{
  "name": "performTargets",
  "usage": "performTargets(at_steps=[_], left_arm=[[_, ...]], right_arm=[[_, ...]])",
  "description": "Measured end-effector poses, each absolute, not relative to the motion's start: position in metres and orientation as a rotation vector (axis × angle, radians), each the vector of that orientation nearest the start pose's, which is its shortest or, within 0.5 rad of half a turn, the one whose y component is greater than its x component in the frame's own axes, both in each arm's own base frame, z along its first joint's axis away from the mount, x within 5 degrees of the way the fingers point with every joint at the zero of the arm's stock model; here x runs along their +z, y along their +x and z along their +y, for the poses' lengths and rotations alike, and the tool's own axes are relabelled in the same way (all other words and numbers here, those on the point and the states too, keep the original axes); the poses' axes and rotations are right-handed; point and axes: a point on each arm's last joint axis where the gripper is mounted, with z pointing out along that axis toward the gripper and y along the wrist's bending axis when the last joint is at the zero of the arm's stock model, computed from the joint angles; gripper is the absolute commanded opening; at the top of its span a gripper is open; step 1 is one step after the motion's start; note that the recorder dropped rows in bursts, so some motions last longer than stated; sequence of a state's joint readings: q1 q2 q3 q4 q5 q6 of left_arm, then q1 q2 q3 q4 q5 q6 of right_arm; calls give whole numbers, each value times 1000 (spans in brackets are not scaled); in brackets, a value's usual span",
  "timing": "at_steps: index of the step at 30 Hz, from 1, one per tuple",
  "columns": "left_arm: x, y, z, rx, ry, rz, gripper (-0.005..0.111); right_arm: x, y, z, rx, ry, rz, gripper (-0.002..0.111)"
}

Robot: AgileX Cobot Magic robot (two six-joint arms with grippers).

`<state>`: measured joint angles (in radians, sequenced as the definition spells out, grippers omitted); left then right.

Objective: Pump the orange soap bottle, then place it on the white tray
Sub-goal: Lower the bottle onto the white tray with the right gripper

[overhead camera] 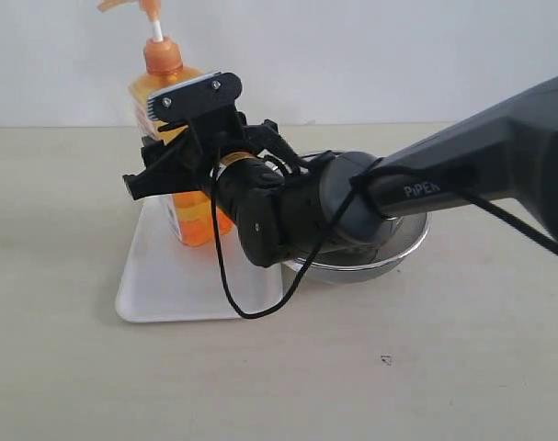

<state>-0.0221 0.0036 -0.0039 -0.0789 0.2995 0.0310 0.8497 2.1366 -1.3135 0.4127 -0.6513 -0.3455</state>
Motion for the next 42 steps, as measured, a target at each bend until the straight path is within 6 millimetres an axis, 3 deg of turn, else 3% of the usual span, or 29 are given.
performTargets(at_steps=[36,39,42], left_arm=[[187,54,-3,-69,-3,1782,5],[187,54,-3,-69,-3,1782,5],[187,54,-3,-69,-3,1782,5]], right_arm=[[177,329,338,411,-512,1635,0],[177,329,338,420,-501,1638,10],[177,329,338,436,-484,1645,44]])
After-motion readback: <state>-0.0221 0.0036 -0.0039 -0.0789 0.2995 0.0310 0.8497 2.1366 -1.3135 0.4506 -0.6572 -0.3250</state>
